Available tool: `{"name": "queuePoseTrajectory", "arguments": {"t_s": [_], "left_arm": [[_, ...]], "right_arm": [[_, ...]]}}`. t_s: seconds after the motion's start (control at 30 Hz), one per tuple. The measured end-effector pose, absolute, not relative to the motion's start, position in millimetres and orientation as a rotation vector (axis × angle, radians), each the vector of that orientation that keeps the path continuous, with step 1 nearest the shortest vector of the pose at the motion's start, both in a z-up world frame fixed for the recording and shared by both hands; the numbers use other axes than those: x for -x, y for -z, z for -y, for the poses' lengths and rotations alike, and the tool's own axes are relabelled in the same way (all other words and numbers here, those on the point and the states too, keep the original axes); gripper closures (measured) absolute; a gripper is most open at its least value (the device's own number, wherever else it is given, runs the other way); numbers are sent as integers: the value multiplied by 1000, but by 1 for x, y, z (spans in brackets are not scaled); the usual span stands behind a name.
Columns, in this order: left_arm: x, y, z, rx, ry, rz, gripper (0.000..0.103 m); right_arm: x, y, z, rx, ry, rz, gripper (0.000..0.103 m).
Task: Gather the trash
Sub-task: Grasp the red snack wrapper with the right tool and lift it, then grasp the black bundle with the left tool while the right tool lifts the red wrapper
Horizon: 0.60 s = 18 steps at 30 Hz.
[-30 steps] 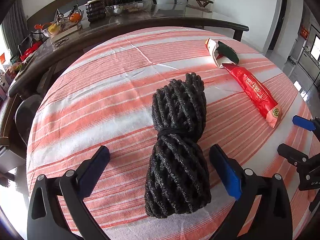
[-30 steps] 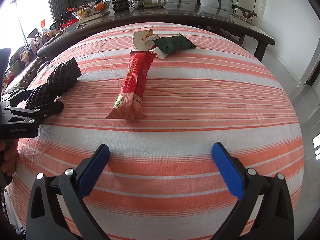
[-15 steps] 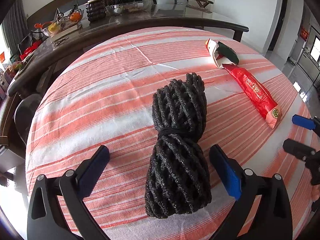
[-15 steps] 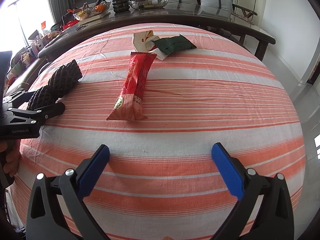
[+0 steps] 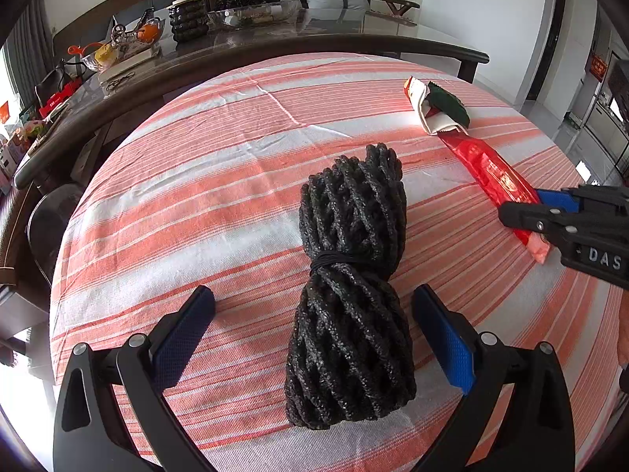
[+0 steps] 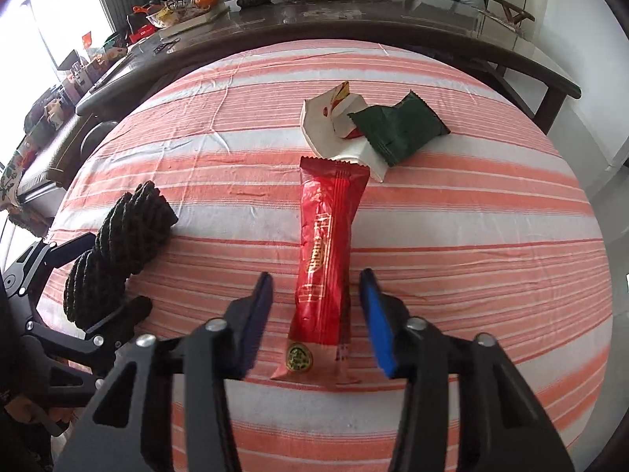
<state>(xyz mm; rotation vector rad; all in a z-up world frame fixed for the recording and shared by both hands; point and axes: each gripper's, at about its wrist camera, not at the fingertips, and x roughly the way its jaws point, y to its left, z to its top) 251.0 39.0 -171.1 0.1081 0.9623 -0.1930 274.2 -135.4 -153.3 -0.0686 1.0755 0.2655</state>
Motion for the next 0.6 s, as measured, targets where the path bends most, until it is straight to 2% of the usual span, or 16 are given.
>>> {"name": "queuePoseTrajectory", "arguments": {"t_s": [0.37,0.43,0.47,0.5,0.6], "left_arm": [[-250,170,-40,-112,220,-967,5],[-250,169,-42,-131,293,-985,5],[-251,167,-44,-131,334,-998,5],[-251,163,-46,-122,368,-1007,5],[-254,150,-48,-127,419,-1006,5]], "right_arm": [[-184,154,143,60,-297,-1064,77],[-178,152,148,36,-310,-1069,67],[-178,151,150,17,-325,-1076,47],[-179,149,154,4,-332,-1078,36],[-184,140,158,26,-332,-1073,35]]}}
